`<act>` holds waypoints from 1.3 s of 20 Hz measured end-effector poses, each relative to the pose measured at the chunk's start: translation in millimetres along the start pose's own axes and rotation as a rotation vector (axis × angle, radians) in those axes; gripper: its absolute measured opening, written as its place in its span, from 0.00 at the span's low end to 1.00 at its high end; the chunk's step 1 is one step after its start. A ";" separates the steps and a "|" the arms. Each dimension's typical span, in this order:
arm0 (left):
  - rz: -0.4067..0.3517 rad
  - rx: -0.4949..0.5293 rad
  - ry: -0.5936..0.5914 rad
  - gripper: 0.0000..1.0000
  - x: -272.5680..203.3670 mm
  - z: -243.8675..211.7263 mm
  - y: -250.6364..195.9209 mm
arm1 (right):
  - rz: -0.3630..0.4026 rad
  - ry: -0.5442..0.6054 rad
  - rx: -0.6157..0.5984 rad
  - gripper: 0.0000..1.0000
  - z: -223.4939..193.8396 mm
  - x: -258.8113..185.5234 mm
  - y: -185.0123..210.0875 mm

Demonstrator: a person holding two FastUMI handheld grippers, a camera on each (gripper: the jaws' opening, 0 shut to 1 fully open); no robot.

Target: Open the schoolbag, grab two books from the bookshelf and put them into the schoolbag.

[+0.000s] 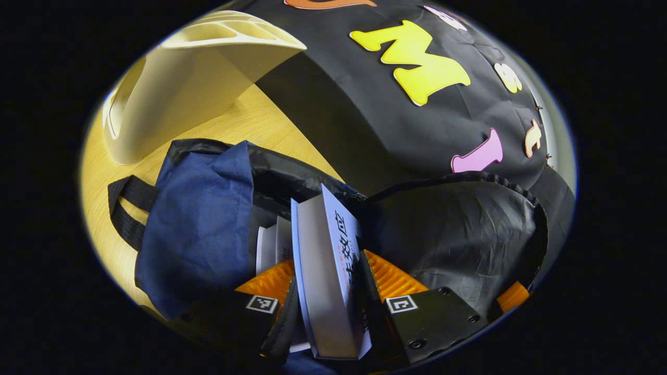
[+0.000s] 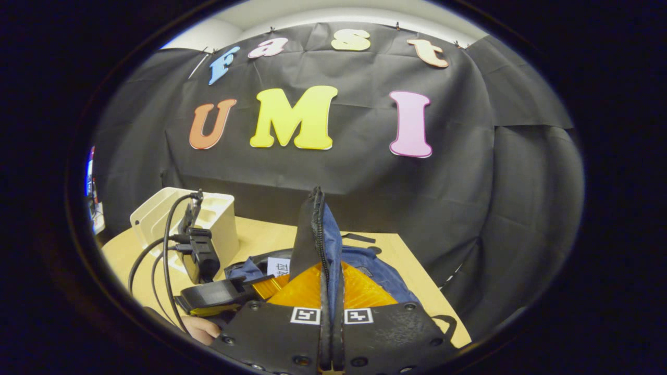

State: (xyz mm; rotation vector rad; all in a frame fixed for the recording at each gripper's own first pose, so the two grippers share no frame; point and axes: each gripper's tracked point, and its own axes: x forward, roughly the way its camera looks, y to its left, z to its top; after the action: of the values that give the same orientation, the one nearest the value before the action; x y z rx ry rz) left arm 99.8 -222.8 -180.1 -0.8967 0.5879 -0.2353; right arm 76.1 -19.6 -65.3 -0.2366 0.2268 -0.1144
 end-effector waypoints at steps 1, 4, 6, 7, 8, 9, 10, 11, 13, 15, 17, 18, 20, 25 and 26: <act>0.023 0.030 0.006 0.68 0.6 0.1 2.8 | -0.003 0.001 0.003 0.02 -0.8 -0.5 -1.0; 0.073 0.122 0.024 0.75 -6.0 3.2 9.4 | -0.004 0.007 0.018 0.02 -4.1 -1.7 -5.1; 0.117 0.211 0.037 0.78 -9.6 7.6 13.8 | -0.001 0.019 0.028 0.02 -9.8 -3.0 -5.7; 0.177 0.280 0.055 0.79 -13.2 7.3 25.3 | 0.005 0.029 0.037 0.02 -12.3 -2.8 -5.6; 0.203 0.340 0.064 0.80 -16.4 8.1 31.6 | 0.016 0.046 0.044 0.03 -16.8 -2.3 -2.4; 0.196 0.371 0.063 0.89 -22.0 8.2 30.9 | 0.012 0.053 0.046 0.03 -20.2 -3.4 -3.8; 0.198 0.384 0.067 0.89 -27.3 8.0 31.9 | 0.003 0.053 0.042 0.04 -21.6 -3.6 -6.2; 0.196 0.389 0.069 0.89 -34.2 8.4 32.9 | -0.003 0.054 0.040 0.04 -23.7 -4.5 -6.8; 0.194 0.403 0.054 0.89 -46.4 15.7 35.1 | -0.010 0.060 0.044 0.03 -26.4 -7.8 -5.1; 0.220 0.442 0.020 0.89 -63.8 29.6 42.6 | -0.046 0.056 0.036 0.12 -27.2 -12.6 -10.8; 0.240 0.486 -0.022 0.89 -83.6 46.5 50.2 | -0.071 0.060 0.042 0.13 -29.7 -17.1 -13.5; 0.248 0.504 -0.045 0.89 -94.4 55.3 53.3 | -0.078 0.058 0.047 0.13 -30.0 -20.6 -13.9; 0.264 0.535 -0.078 0.89 -116.8 70.7 60.1 | -0.094 0.063 0.062 0.19 -32.3 -25.7 -14.1; 0.301 0.629 -0.195 0.89 -184.0 117.5 67.2 | -0.109 0.037 0.084 0.39 -29.9 -48.9 -5.8; 0.313 0.651 -0.218 0.89 -198.5 126.2 68.2 | -0.106 0.030 0.086 0.42 -27.5 -54.0 -3.0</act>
State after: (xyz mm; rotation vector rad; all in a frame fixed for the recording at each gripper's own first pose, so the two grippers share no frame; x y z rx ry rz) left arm 6.3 -12.1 -97.6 -0.1903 0.4007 -0.0346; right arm 17.0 -21.1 -79.4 -0.1609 0.2389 -0.2328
